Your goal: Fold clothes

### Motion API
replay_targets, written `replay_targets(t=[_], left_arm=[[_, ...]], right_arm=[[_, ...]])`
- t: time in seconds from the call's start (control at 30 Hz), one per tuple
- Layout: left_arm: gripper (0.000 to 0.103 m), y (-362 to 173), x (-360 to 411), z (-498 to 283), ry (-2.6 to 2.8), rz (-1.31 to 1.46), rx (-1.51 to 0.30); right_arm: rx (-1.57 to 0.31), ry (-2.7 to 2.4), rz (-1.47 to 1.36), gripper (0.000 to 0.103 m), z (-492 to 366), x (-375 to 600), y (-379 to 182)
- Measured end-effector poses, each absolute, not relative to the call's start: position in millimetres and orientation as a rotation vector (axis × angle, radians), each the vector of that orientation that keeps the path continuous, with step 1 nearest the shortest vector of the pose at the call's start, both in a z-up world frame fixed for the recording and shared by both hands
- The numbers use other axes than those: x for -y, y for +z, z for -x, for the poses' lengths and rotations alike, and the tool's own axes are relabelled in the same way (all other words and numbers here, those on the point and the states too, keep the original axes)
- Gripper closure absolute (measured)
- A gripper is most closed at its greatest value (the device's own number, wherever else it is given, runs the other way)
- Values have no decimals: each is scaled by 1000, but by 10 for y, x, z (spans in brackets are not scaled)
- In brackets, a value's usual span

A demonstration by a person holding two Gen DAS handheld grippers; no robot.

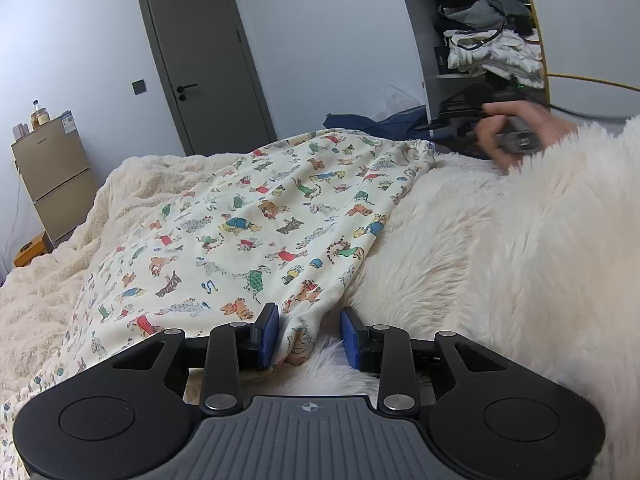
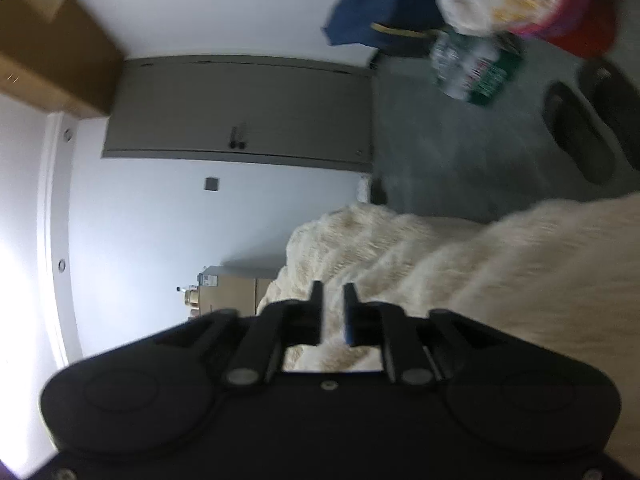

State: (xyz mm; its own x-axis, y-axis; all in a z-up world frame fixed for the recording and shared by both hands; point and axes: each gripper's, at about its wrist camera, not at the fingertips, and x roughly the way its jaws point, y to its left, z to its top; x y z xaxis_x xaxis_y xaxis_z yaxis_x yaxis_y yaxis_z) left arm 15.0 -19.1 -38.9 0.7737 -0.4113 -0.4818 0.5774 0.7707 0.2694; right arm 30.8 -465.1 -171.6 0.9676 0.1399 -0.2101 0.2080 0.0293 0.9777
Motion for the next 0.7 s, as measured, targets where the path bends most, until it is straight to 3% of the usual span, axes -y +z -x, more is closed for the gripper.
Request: replay_targets(t=[0.03, 0.17, 0.47, 0.7], left_arm=[[74, -390, 190, -148, -553, -421, -415], [73, -392, 179, -147, -555, -415, -414], [73, -392, 173, -151, -559, -405, -415], [73, -387, 176, -153, -558, -410, -423]], right_arm=[[-302, -34, -1556, 46, -241, 4626, -1702], [-346, 22, -1545, 43, -61, 4505, -1583], [-422, 144, -1446, 46, -159, 3844, -1509], [-238, 129, -1495, 48, -648, 3598, -1631]])
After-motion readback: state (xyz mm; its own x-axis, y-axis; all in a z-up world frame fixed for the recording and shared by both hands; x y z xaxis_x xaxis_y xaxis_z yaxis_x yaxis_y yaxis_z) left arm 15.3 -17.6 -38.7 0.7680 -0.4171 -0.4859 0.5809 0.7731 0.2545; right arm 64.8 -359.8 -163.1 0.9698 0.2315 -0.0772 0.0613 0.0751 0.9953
